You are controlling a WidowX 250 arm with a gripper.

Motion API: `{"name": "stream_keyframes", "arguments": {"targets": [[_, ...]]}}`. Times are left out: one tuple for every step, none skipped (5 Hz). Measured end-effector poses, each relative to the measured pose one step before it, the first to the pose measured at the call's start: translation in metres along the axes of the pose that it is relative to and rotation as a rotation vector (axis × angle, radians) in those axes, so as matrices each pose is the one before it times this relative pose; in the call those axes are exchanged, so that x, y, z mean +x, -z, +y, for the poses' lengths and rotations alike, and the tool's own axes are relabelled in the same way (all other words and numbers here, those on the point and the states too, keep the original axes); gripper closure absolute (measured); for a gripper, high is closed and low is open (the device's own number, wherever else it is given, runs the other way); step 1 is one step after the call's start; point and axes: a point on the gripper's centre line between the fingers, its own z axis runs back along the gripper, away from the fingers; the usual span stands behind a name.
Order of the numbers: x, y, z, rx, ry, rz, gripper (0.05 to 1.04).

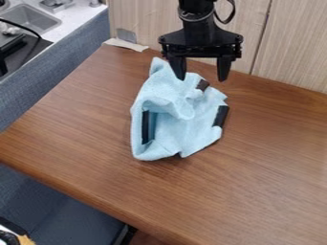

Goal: Fold the cloth from the bottom to the top

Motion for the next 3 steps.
{"name": "stream_keyframes", "arguments": {"targets": [[-0.00682, 0.00913, 0.00244, 0.0107, -0.0032, 0.0304, 0.083], [-0.02615, -0.00363, 0.00171, 0.0038, -0.0045, 0.0200, 0.083], [-0.02136, -0.01100, 0.00077, 0.0015, -0.0010, -0.0024, 0.083]]}}
